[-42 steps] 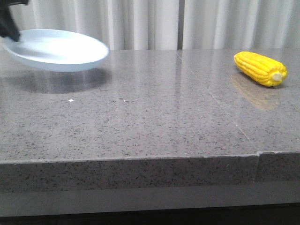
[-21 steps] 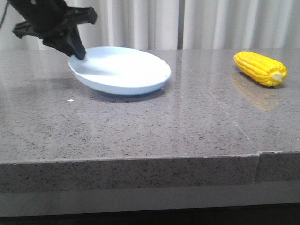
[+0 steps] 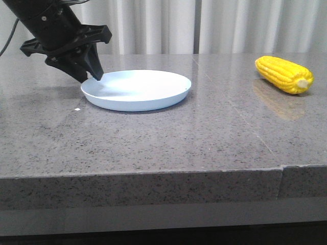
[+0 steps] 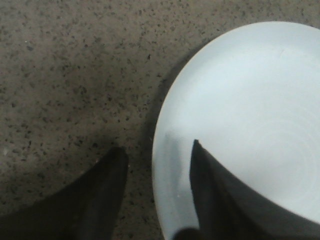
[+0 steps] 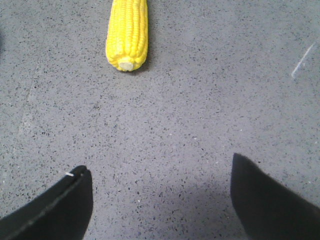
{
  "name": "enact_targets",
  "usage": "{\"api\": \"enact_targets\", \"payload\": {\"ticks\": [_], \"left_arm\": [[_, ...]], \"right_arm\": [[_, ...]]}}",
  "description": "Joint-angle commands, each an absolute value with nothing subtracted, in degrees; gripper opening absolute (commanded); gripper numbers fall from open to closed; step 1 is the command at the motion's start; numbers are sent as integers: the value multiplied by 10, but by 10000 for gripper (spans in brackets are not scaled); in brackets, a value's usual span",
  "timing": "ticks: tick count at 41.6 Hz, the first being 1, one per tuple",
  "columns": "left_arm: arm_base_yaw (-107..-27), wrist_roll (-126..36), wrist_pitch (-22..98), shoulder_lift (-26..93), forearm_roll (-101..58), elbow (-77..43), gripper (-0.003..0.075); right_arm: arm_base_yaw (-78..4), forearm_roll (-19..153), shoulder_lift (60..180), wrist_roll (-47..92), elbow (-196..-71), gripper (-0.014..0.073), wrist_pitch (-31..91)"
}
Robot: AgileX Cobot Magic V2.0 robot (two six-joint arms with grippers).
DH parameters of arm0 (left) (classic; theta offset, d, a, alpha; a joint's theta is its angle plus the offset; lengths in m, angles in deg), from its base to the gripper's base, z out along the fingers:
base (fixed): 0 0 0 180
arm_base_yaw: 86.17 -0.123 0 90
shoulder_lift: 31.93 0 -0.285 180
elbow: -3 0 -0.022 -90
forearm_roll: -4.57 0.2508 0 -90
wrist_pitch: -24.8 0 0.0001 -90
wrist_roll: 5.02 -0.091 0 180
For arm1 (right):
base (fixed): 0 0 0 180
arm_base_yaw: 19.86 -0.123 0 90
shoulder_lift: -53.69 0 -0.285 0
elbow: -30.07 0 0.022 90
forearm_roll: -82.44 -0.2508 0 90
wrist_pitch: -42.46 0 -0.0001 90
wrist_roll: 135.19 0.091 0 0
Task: Place corn on plate with both arms
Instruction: 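Drag the white plate toward the table center, release, withdraw left gripper, then move the right gripper above the yellow corn cob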
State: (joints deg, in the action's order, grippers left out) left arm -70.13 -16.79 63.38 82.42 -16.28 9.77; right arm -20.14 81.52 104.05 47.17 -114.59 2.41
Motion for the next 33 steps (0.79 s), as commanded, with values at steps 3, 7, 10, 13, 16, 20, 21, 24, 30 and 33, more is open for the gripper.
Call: {"api": "enact_targets", "payload": {"ticks": [3, 7, 10, 13, 16, 20, 21, 24, 30, 33], "left_arm": [[-692, -167, 618, 752, -133, 116, 441], [-675, -167, 626, 715, -103, 114, 440], [-653, -167, 628, 679, -71, 103, 440], [-626, -167, 618, 639, -27, 82, 440], [-599, -167, 607, 597, 10, 54, 440], [-573, -167, 596, 541, 20, 14, 440], [-568, -167, 595, 528, 20, 1, 440], [-563, -167, 592, 484, 20, -33, 440], [-563, -167, 592, 394, 22, -104, 440], [-563, -167, 599, 350, 33, -140, 440]], "right_arm": [[-200, 814, 1041, 468, -1164, 594, 58], [-200, 814, 1041, 468, -1164, 594, 58], [-200, 814, 1041, 468, -1164, 594, 58], [-200, 814, 1041, 468, -1164, 594, 58], [-200, 814, 1041, 468, -1164, 594, 58], [-200, 814, 1041, 468, -1164, 594, 58], [-200, 814, 1041, 468, -1164, 594, 58], [-200, 814, 1041, 468, -1164, 594, 58], [-200, 814, 1041, 468, -1164, 594, 58], [-200, 814, 1041, 468, -1164, 594, 58]]}}
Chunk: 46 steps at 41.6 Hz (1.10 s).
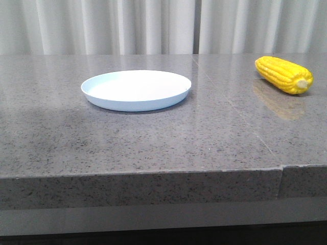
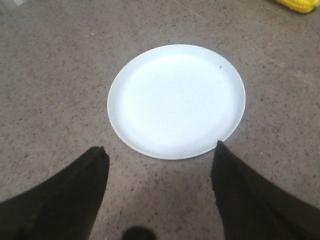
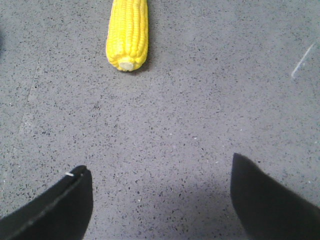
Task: Place corn on plate with both arms
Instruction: 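Move the right gripper above the yellow corn cob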
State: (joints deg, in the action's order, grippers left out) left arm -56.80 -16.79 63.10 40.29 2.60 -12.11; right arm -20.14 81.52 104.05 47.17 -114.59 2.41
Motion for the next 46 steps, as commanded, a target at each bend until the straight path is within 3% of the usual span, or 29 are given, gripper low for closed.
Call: {"api": "enact_targets", "payload": {"ticks": [1, 18, 46], "left_arm": [[-563, -167, 601, 333, 33, -150, 440], [-566, -102, 622, 169, 34, -261, 440], [-566, -102, 620, 158, 19, -263, 440]], "right_arm": [[-200, 814, 1041, 468, -1164, 594, 58], [-200, 814, 1041, 468, -1164, 594, 58], [-200, 812, 1047, 457, -1165, 594, 98]]}}
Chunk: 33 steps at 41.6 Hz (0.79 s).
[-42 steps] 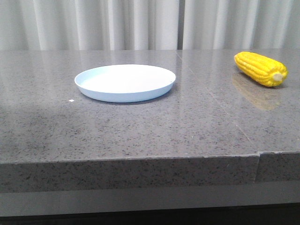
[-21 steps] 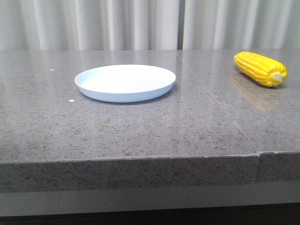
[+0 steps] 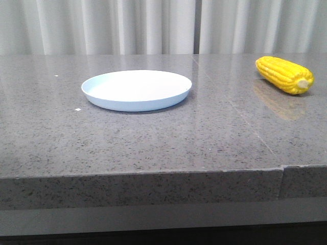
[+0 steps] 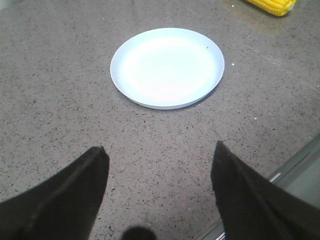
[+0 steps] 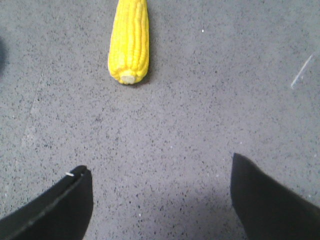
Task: Place corn on plate with both arms
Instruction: 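Move the right gripper above the yellow corn cob, then lower the right gripper and close it around the corn cob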
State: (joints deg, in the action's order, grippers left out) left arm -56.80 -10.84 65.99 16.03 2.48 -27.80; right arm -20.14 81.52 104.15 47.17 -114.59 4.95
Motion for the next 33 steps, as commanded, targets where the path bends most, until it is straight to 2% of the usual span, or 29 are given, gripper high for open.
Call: {"api": "enact_targets", "payload": {"ticks": [1, 15, 33], "left_arm": [[-566, -102, 620, 158, 19, -263, 440], [-566, -102, 620, 158, 19, -263, 440], [-566, -102, 620, 158, 19, -263, 440]], "right_arm": [[-200, 812, 1049, 448, -1166, 594, 98], [-254, 793, 1219, 415, -1291, 594, 7], [-255, 805, 1498, 416, -1540, 594, -13]]}}
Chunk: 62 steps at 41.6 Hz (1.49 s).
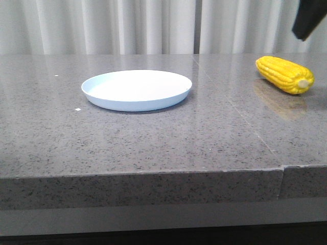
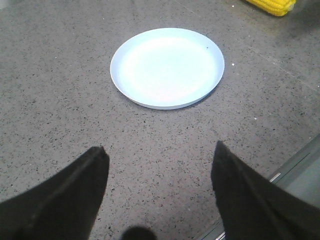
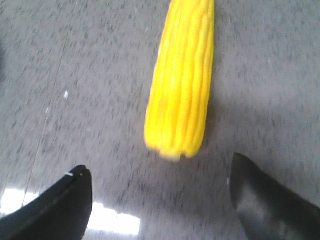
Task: Place corn on plate with both arms
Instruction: 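Lower the right gripper and close it around the corn cob, then lift the corn cob and carry it over the white plate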
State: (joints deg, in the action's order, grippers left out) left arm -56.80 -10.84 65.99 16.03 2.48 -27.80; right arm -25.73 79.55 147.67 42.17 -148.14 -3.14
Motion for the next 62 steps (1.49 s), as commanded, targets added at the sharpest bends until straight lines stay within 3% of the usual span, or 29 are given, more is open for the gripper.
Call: {"api": "enact_targets", "payload": {"ticks": [1, 12, 23, 25, 30, 33, 42, 52, 62], "left_arm": [[-566, -102, 620, 158, 19, -263, 440], [-566, -102, 620, 158, 19, -263, 440], [-566, -102, 620, 158, 19, -263, 440], [-566, -102, 620, 158, 19, -263, 440], [-566, -102, 620, 158, 19, -263, 440], [-566, -102, 620, 158, 19, -263, 440], [-566, -102, 620, 158, 19, -263, 440], [-566, -102, 620, 158, 19, -263, 440], [-566, -102, 620, 158, 19, -263, 440]], "right_arm": [[-255, 805, 1513, 416, -1555, 594, -14], [-255, 834, 1628, 416, -1656, 594, -24], [-248, 836, 1689, 427, -1681, 584, -38], [-248, 836, 1692, 427, -1681, 546, -44], [-248, 835, 1696, 427, -1681, 319, -49], [-248, 834, 1693, 427, -1685, 265, -53], [-265, 815, 1661, 426, -1719, 270, -97], [-340, 761, 1638, 415, -1765, 270, -158], [-421, 662, 1657, 415, -1772, 270, -116]]}}
